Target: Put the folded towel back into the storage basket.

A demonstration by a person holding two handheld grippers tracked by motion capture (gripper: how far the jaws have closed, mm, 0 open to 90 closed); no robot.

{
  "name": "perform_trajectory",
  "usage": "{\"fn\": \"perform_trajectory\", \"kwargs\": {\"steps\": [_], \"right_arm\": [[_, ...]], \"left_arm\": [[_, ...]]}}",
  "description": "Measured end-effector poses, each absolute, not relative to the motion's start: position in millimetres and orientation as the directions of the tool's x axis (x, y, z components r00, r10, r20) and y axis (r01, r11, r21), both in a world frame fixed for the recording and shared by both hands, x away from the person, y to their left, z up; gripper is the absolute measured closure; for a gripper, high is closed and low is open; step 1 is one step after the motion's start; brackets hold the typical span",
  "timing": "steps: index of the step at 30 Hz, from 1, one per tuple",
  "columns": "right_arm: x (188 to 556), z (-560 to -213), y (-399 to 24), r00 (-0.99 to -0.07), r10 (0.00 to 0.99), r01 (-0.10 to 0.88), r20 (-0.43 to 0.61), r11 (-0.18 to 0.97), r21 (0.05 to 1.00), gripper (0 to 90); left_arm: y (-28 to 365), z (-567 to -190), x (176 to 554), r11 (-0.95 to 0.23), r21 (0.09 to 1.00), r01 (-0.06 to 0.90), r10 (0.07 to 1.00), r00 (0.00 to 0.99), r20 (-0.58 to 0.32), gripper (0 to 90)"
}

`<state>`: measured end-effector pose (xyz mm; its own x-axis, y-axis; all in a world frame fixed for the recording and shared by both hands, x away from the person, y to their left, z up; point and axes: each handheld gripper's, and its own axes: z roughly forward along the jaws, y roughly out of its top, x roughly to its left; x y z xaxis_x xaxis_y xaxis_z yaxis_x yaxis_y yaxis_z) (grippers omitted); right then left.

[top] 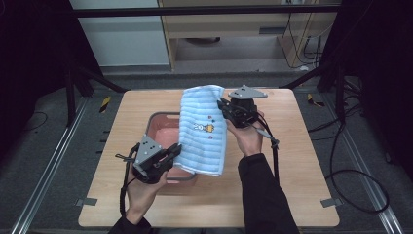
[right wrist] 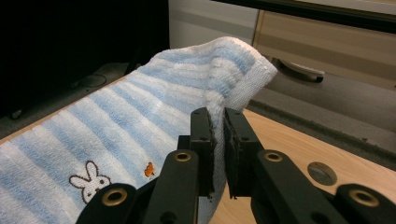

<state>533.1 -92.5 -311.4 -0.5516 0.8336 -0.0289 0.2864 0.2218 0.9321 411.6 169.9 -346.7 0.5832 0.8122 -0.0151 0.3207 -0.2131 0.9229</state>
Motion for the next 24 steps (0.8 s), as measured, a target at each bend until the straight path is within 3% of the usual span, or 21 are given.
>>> {"fn": "perform_trajectory", "kwargs": {"steps": [24], "right_arm": [[561, -326, -34, -0.597, 0.802, 0.284, -0.015, 0.229, 0.931, 83.0]], "left_arm": [[216, -359, 421, -0.179, 0.915, 0.361, 0.864, 0.502, -0.029, 85.7]]}}
